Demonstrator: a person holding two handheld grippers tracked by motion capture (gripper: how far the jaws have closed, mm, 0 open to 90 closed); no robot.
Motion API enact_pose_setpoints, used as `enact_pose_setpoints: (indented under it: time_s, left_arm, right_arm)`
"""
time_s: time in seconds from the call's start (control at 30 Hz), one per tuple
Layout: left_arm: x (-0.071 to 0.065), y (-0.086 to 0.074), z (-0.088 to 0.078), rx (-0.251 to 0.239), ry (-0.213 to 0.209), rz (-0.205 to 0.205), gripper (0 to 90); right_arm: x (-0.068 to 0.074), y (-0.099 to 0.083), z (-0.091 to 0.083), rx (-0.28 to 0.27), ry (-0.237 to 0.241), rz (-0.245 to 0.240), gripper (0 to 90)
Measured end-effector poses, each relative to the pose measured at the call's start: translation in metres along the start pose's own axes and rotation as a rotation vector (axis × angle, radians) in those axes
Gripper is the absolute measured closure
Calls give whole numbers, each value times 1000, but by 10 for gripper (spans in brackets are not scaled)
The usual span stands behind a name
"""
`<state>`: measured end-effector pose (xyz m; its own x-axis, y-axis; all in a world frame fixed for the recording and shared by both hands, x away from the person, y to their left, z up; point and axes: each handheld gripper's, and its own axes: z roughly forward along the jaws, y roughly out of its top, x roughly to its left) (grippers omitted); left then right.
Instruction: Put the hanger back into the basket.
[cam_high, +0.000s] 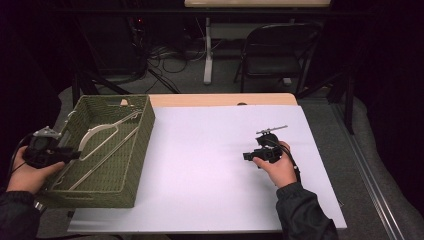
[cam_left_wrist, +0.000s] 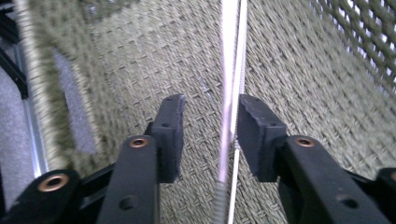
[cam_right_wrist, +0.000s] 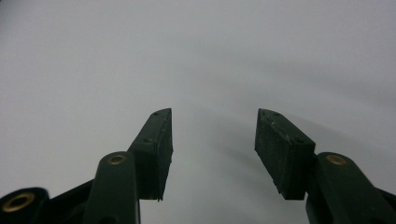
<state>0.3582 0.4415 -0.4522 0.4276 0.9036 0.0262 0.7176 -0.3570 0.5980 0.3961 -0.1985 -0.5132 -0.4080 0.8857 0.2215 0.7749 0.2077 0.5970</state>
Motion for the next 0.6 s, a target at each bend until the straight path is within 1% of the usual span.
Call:
enact_pose_setpoints:
  time_s: [0.03, 0.07, 0.13, 0.17, 0.2, 0.3, 0.33, 0.4, 0.43, 0.47, 0.5, 0.53, 0.57, 0.6]
  left_arm:
    - [1, 0, -2, -3, -8, -8, 549]
    - [1, -1, -4, -9, -10, -16, 528]
    - [-1, -1, -10, -26, -5, -25, 519]
    - [-3, -1, -14, -40, -4, -34, 497]
    - [-4, -1, -17, -50, -13, -52, 472]
    - [-14, 2, -27, -95, -11, -80, 458]
    - [-19, 3, -30, -110, -14, -81, 453]
    - [-33, 7, -35, -138, -21, -71, 442]
    - [-43, 11, -38, -160, -30, -65, 434]
    - [-50, 13, -39, -173, -35, -60, 426]
    - [-59, 16, -41, -191, -46, -51, 420]
    - [-69, 19, -43, -204, -56, -43, 415]
    - [-78, 22, -44, -208, -66, -35, 406]
    - [-88, 25, -44, -213, -79, -28, 398]
  right_arm:
    - [0, 0, 0, 0, 1, 1, 461]
    - [-1, 0, 0, -12, 5, 6, 461]
    - [-1, 0, 0, -5, 3, 7, 461]
    - [-1, 0, 0, -6, 1, 7, 461]
    - [-1, 0, -1, -4, 0, 9, 461]
    - [-1, 0, 0, -8, 0, 8, 461]
    - [-1, 0, 0, -8, 1, 6, 461]
    - [-1, 0, -1, -6, 0, 3, 460]
    - [0, 0, -1, -2, -3, 2, 460]
    - [0, 0, 0, -19, 4, 2, 459]
    - [1, -1, 0, -20, 5, 3, 459]
    - [1, 0, -2, 5, -5, -4, 458]
    - [1, 0, -3, 11, -6, -6, 458]
    - [1, 0, -2, -9, 3, -4, 458]
